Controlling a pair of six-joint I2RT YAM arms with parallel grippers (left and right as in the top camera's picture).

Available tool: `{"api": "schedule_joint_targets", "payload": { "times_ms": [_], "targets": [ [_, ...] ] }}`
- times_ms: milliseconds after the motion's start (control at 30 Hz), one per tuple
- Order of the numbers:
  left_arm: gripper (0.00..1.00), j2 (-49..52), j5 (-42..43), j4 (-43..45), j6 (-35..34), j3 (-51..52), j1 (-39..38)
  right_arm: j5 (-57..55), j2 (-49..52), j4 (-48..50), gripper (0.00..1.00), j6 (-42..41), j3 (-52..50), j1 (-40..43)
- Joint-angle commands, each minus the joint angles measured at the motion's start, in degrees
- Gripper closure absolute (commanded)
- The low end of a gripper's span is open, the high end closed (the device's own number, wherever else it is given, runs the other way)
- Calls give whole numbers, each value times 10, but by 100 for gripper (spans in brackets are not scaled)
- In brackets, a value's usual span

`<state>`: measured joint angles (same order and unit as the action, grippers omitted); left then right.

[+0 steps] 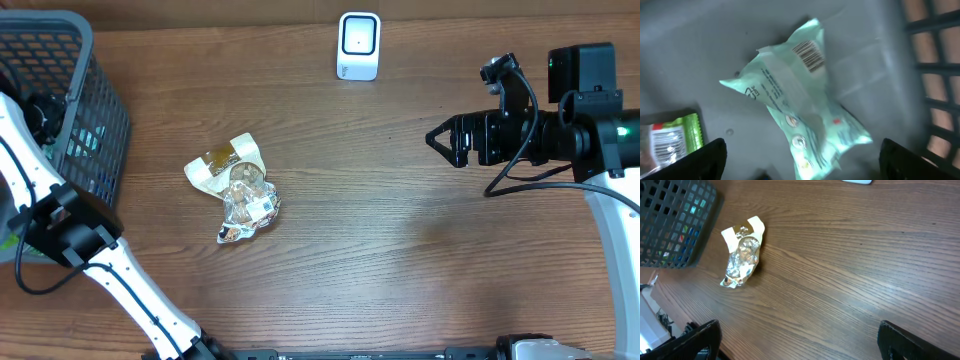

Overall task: Scan the item barcode
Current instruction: 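Reach into the basket and grasp the mint-green wipes packet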

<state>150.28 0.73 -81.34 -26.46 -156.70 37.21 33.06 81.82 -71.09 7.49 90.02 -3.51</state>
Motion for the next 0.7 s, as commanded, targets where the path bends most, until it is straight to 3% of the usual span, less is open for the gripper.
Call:
{"api": "schedule_joint_targets", "payload": {
  "times_ms": [0,100,233,267,333,367,667],
  "targets": [
    [15,41,-30,3,-5,0,-11,5,-2,-2,0,-2,14,-2],
    [26,55,-37,2,-5,0,-16,5,-2,-2,0,-2,14,-2],
    [49,61,-41,5,-3,7,-23,5,-2,-1,0,-2,14,-2],
    [59,61,-42,5,-3,9,-25,5,-2,-1,0,-2,14,-2],
    [91,61,-42,3,-3,9,-27,5,-2,-2,0,-2,14,-2],
    [96,61,-41,2,-3,9,-28,5,-2,-2,0,-2,14,-2],
    [96,-11,-39,-56,-5,-37,-27,5,-2,-2,0,-2,14,-2]
  ]
}}
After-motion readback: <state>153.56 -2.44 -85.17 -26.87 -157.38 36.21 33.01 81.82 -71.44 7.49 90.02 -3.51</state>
